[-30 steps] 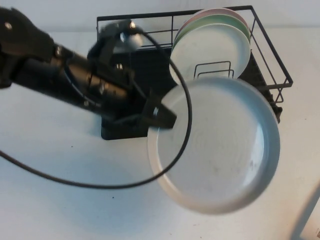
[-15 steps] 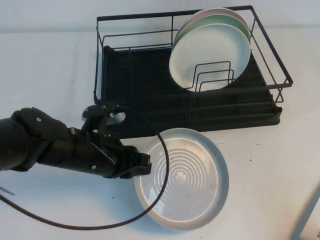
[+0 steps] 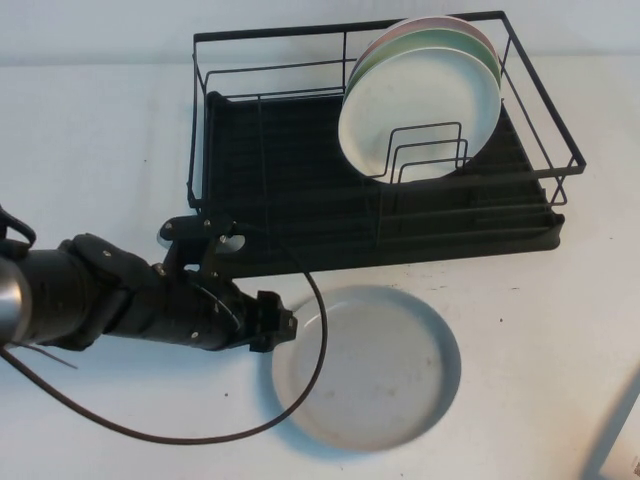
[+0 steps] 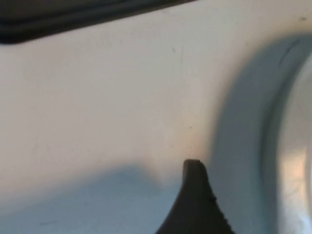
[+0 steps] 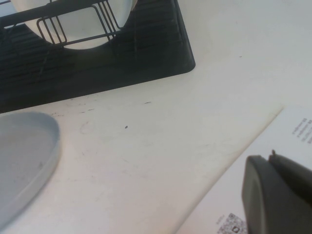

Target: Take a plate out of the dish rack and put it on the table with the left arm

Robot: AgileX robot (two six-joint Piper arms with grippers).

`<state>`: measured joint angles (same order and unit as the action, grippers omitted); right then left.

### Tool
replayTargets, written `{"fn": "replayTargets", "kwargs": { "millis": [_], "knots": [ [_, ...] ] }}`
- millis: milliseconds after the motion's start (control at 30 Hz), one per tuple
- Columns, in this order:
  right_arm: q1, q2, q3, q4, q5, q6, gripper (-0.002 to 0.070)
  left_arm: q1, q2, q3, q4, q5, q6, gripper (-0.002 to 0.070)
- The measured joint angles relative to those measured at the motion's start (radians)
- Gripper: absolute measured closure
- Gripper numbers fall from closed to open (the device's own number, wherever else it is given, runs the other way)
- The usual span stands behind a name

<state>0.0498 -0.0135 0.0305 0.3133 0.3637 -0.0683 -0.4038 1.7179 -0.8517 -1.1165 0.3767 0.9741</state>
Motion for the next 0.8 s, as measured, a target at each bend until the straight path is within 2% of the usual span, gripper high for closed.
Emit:
{"fn": "replayTargets", "kwargs": {
  "millis": [67, 133, 200, 300, 333, 400, 567, 700, 800],
  "knots": [
    [0.000, 0.000, 0.000, 0.000, 0.000, 0.000, 0.0696, 0.000, -0.009, 0.000, 0.010, -0.002, 0.003, 0.0230],
    [0.000, 0.000, 0.000, 0.000, 0.000, 0.000, 0.0696, 0.000, -0.035, 0.002, 0.032, 0.002, 0.004, 0.0257],
    [0.000, 0.000, 0.000, 0.000, 0.000, 0.000, 0.0696, 0.000, -0.090, 0.004, 0.072, 0.017, 0.004, 0.0343],
    [0.000, 0.000, 0.000, 0.000, 0.000, 0.000, 0.0696, 0.000, -0.200, 0.004, 0.159, 0.061, 0.004, 0.0543],
    [0.000, 0.000, 0.000, 0.000, 0.000, 0.000, 0.0696, 0.000, -0.244, 0.004, 0.190, 0.081, 0.007, 0.0589],
    [0.000, 0.000, 0.000, 0.000, 0.000, 0.000, 0.0696, 0.000, -0.331, 0.017, 0.236, 0.109, 0.007, 0.0636],
    [0.000, 0.000, 0.000, 0.000, 0.000, 0.000, 0.0696, 0.000, -0.518, 0.127, 0.283, 0.067, 0.003, 0.0670],
    [0.000, 0.000, 0.000, 0.000, 0.000, 0.000, 0.0696, 0.000, -0.647, 0.253, 0.231, -0.051, -0.029, 0.0673],
    [0.000, 0.000, 0.000, 0.000, 0.000, 0.000, 0.0696, 0.000, -0.713, 0.292, 0.203, -0.068, -0.038, 0.0674]
  ]
}}
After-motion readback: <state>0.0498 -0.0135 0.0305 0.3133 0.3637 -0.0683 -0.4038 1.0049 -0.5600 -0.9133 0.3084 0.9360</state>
